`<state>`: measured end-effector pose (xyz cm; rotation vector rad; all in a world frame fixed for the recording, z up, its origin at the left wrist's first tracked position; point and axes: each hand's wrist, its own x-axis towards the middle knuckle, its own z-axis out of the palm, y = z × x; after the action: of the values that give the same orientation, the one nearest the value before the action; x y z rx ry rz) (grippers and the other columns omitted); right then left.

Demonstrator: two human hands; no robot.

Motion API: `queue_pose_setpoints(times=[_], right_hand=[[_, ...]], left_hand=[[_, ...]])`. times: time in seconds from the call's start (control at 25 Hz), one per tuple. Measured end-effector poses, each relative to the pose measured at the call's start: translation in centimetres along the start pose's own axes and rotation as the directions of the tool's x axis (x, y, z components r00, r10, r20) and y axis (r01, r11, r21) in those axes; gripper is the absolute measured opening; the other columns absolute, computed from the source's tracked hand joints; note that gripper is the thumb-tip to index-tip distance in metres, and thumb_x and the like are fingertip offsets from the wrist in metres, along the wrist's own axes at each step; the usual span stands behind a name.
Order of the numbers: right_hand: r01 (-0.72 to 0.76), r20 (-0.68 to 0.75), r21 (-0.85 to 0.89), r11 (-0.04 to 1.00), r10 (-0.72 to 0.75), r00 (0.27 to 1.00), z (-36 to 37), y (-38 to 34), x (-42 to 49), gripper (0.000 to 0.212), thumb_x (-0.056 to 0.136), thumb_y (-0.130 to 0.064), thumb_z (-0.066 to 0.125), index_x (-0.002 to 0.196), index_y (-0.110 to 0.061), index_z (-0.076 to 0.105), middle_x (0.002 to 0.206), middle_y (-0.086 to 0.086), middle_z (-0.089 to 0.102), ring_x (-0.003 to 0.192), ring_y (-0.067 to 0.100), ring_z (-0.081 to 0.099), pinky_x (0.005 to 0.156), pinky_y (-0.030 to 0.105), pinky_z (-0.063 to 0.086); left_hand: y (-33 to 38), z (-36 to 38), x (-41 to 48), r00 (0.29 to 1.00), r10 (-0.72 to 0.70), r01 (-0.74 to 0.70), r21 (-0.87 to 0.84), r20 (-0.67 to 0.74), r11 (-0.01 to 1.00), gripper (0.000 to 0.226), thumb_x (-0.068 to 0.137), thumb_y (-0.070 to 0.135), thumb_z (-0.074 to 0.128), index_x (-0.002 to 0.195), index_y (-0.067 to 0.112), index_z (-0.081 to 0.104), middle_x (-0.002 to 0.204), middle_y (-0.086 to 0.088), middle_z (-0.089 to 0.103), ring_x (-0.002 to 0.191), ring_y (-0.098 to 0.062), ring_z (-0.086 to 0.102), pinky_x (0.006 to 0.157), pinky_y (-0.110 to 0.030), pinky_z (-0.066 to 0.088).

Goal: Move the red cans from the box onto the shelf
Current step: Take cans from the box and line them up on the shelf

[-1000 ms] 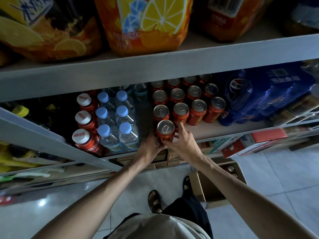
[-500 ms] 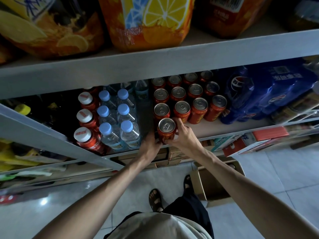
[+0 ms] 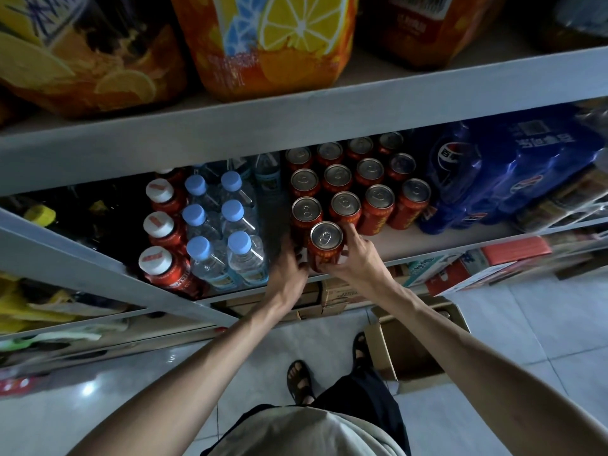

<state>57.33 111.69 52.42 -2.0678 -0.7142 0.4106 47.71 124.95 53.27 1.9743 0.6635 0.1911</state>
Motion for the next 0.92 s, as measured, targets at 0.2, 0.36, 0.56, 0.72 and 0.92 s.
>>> queue_pose_setpoints(times=[0.2, 0.36, 0.56, 0.72, 0.92], right_hand=[[0.004, 0.005, 0.029, 1.000, -0.004, 1.000, 0.31, 0.01, -0.18, 0.080, 0.064, -0.049, 0.081, 0.130, -0.029, 0.040, 0.121, -0.008, 0.065, 0.095, -0.031, 0.051, 0.080, -0.007, 0.037], [0.003, 0.002, 0.045, 0.999, -0.003, 1.000, 0.42, 0.06, -0.32, 0.081, 0.065, -0.046, 0.082, 0.132, -0.030, 0.040, 0.114, -0.017, 0.060, 0.093, -0.034, 0.049, 0.078, -0.009, 0.035], [-0.009, 0.020, 0.035, 0.999, 0.008, 1.000, 0.77, 0.19, -0.22, 0.080, 0.067, -0.037, 0.086, 0.132, -0.026, 0.041, 0.127, -0.003, 0.065, 0.096, -0.024, 0.055, 0.081, -0.005, 0.039], [0.011, 0.039, 0.057, 0.998, -0.014, 0.999, 0.70, 0.04, -0.15, 0.078, 0.069, -0.036, 0.084, 0.133, -0.025, 0.041, 0.126, -0.009, 0.062, 0.103, -0.019, 0.056, 0.085, -0.002, 0.040], [0.031, 0.043, 0.005, 0.999, -0.032, 0.999, 0.44, -0.19, -0.34, 0.081, 0.066, -0.041, 0.083, 0.133, -0.024, 0.039, 0.128, -0.005, 0.062, 0.105, -0.020, 0.052, 0.083, -0.006, 0.036]], left_hand=[[-0.02, -0.07, 0.09, 1.000, -0.027, 0.027, 0.023, 0.004, 0.999, 0.073, 0.085, 0.013, 0.069, 0.146, 0.020, 0.031, 0.139, -0.004, 0.056, 0.117, -0.008, 0.053, 0.069, 0.014, 0.030], [-0.25, -0.52, 0.01, 1.000, -0.018, 0.018, 0.051, 0.016, 0.999, 0.073, 0.086, 0.015, 0.067, 0.148, 0.018, 0.029, 0.139, -0.004, 0.056, 0.104, 0.018, 0.038, 0.074, 0.010, 0.033], [-0.46, -0.69, -0.23, 0.999, -0.019, 0.016, 0.060, 0.047, 0.998, 0.066, 0.086, 0.002, 0.064, 0.145, 0.012, 0.036, 0.130, -0.009, 0.064, 0.101, 0.002, 0.057, 0.071, 0.003, 0.043], [-0.21, -0.85, -0.19, 0.993, -0.067, 0.060, 0.079, 0.092, 0.995, 0.061, 0.088, 0.004, 0.064, 0.143, 0.010, 0.039, 0.131, -0.011, 0.063, 0.116, -0.025, 0.062, 0.094, -0.038, 0.053], [-0.16, -0.67, -0.59, 0.974, -0.136, 0.131, 0.039, 0.182, 0.991, 0.051, 0.090, 0.002, 0.062, 0.137, 0.000, 0.041, 0.134, -0.022, 0.057, 0.121, -0.032, 0.057, 0.103, -0.047, 0.045]])
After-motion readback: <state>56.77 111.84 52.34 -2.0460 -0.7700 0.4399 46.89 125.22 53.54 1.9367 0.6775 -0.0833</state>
